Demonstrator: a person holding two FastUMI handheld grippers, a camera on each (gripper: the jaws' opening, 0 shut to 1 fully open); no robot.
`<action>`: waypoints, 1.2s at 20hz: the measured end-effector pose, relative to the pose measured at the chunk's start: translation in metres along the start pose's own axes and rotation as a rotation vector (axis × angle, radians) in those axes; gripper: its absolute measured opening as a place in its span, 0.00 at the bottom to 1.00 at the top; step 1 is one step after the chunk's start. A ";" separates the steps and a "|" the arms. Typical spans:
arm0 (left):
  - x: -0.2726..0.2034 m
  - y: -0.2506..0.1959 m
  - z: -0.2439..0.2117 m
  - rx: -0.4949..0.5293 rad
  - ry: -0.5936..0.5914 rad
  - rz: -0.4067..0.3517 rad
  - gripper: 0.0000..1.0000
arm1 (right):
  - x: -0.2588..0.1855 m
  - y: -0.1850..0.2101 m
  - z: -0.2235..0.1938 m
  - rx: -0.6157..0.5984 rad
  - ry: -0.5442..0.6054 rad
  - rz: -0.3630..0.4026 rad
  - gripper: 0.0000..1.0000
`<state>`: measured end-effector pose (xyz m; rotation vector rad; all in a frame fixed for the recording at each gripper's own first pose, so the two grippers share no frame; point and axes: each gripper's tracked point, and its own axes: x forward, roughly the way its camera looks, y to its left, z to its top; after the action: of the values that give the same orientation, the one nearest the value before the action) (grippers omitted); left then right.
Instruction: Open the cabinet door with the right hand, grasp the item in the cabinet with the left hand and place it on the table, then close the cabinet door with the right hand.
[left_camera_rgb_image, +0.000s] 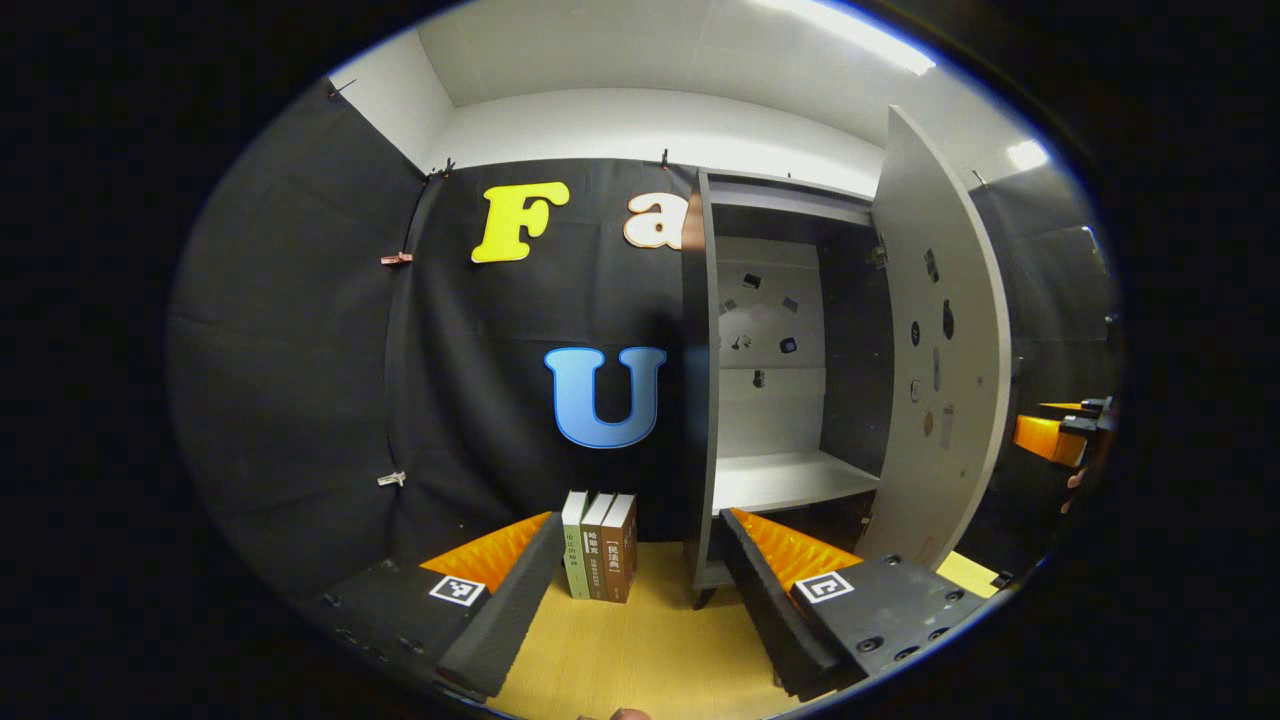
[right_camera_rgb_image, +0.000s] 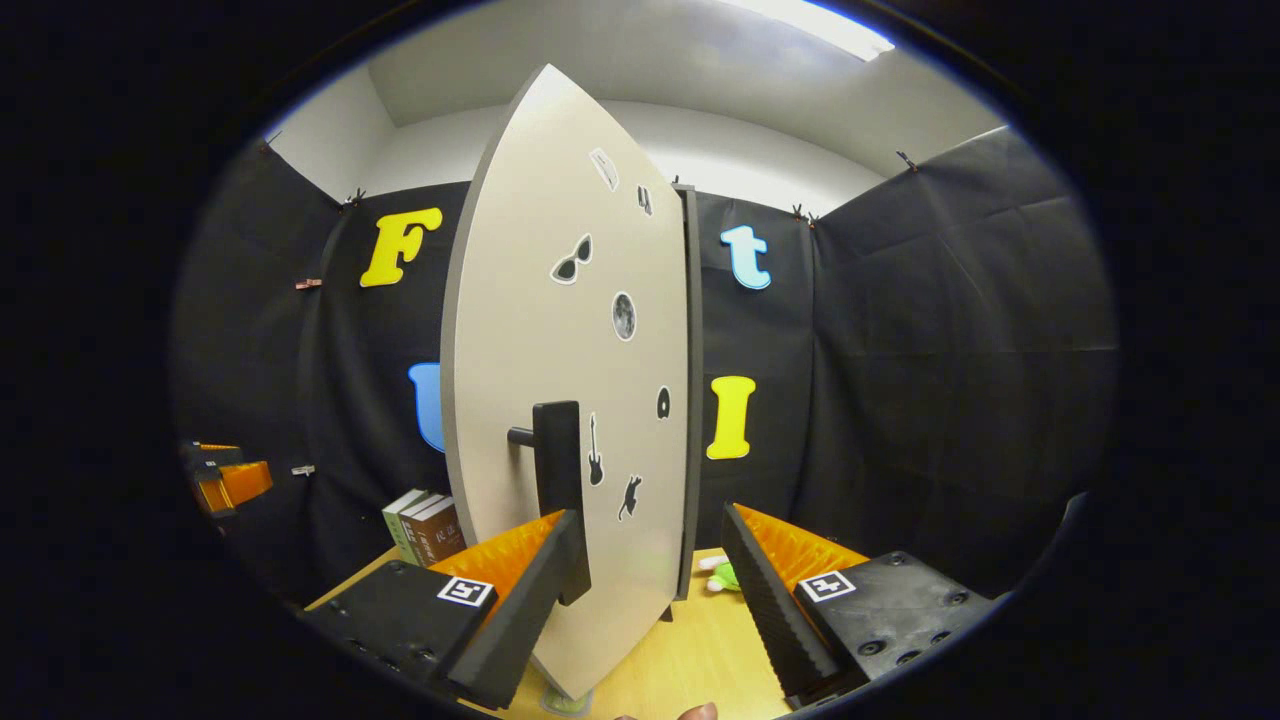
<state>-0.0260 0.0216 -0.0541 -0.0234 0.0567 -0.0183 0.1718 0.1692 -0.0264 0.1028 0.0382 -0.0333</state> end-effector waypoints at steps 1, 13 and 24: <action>0.000 0.001 0.000 0.002 0.001 0.004 0.96 | 0.004 0.006 0.000 0.000 0.000 0.008 0.95; 0.003 -0.005 -0.001 -0.002 -0.001 -0.003 0.97 | 0.023 0.072 -0.014 0.011 0.036 0.164 0.98; 0.004 -0.011 0.003 -0.002 -0.008 -0.010 0.96 | 0.012 0.038 0.010 0.002 -0.035 0.097 0.97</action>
<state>-0.0221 0.0104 -0.0508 -0.0256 0.0485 -0.0282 0.1857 0.2053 -0.0132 0.1061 -0.0023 0.0617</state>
